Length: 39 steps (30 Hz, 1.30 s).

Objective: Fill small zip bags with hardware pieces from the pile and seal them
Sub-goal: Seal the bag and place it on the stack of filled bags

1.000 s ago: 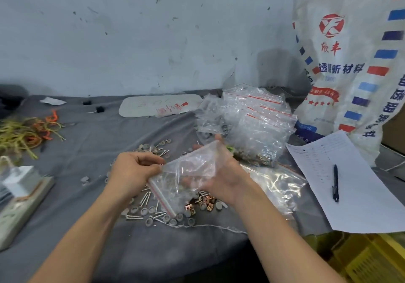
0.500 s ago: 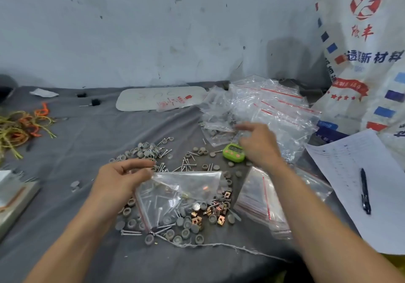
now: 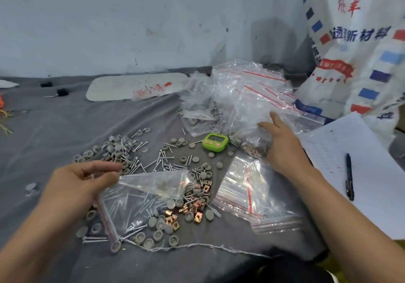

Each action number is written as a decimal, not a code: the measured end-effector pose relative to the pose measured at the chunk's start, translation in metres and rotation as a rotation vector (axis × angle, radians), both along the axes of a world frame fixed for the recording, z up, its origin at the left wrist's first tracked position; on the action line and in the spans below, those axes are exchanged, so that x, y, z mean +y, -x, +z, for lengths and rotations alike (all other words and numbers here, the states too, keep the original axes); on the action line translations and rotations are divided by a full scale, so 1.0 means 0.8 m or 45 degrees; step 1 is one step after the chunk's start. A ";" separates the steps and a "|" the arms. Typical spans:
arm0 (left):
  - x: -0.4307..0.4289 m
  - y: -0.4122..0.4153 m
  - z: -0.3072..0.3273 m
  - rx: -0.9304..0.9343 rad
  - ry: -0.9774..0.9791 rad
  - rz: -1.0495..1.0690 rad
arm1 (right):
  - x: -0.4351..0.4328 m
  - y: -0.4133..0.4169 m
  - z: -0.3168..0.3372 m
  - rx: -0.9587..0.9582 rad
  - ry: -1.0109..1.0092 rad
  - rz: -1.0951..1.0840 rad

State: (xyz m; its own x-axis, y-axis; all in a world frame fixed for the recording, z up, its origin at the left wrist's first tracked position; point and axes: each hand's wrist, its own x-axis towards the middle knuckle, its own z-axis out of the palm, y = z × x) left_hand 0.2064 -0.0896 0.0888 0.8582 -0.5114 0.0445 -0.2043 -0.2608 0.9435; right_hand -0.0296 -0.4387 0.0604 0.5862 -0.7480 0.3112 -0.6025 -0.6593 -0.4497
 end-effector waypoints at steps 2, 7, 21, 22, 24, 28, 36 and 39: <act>0.001 -0.001 -0.002 -0.001 0.006 -0.003 | -0.002 0.007 0.005 -0.028 -0.022 -0.067; 0.001 -0.014 -0.009 0.009 -0.051 0.009 | -0.021 -0.001 0.038 -0.291 -0.324 -0.296; -0.013 0.007 -0.012 -0.406 -0.349 0.176 | -0.019 -0.066 0.095 -0.079 0.160 -0.141; -0.014 0.011 -0.010 -0.522 -0.399 0.195 | -0.014 -0.069 0.107 -0.139 0.096 -0.076; -0.019 0.025 -0.004 -0.749 -0.412 0.163 | 0.006 -0.079 0.132 -0.228 -0.010 0.090; -0.033 0.058 0.006 -0.708 -0.331 -0.103 | 0.079 -0.096 0.184 -0.438 -0.246 0.471; -0.026 0.047 0.001 0.457 0.405 -0.337 | 0.185 -0.146 0.208 -0.804 -0.865 0.819; -0.011 0.034 0.012 0.544 0.570 -0.345 | 0.193 -0.170 0.185 -0.955 -1.083 0.611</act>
State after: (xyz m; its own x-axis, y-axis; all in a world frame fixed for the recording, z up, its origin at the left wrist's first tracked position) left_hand 0.1794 -0.0986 0.0983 0.6917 -0.7220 -0.0128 0.2075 0.1818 0.9612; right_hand 0.1065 -0.2844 0.2083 0.7438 -0.6352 0.2082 0.2125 -0.0706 -0.9746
